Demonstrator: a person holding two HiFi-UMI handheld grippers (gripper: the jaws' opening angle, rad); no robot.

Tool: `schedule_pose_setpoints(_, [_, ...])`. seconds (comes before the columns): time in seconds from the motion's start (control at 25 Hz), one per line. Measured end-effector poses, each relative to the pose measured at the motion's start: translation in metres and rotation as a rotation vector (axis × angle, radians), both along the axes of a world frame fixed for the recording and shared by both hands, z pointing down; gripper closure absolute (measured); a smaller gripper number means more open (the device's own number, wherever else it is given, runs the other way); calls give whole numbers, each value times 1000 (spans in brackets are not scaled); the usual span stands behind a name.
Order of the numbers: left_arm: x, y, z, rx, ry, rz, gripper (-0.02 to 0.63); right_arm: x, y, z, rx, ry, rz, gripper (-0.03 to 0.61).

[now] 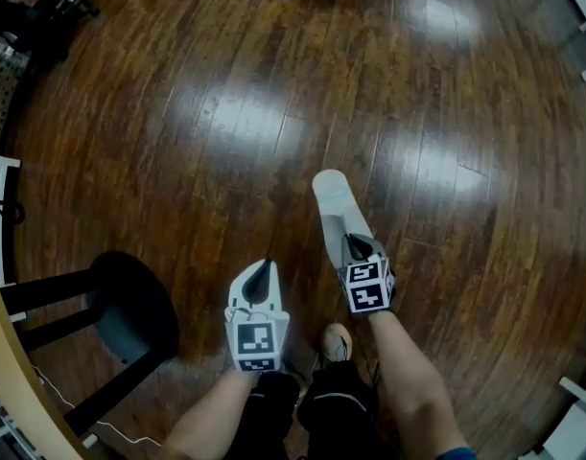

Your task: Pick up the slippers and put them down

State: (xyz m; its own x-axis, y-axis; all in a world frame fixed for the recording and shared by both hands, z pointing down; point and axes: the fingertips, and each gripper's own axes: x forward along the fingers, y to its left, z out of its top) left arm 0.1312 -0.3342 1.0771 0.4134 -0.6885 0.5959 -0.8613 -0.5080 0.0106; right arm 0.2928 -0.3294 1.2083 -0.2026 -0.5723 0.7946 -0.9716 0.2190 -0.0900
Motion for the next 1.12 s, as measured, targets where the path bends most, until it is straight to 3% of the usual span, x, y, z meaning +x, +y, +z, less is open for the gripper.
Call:
schedule_pose_setpoints(0.36, [-3,-1,56,-1,-19,2,609,-1,-7,90,-52,-32,4,543])
schedule_pose_setpoints(0.56, [-1,8,60,-38,-8,-8,609,-6,11,119,-153,-65,-49,420])
schedule_pose_setpoints(0.64, [0,14,50,-45,2,-11,609,-6,21,114,-177,-62,-54,413])
schedule_pose_setpoints(0.88, [5,30,-2,-47,7,3,609,5,42,30,-84,-63,30,453])
schedule_pose_setpoints(1.12, [17,48,-102,-55,37,65,609,2,58,-130,80,-120,138,520])
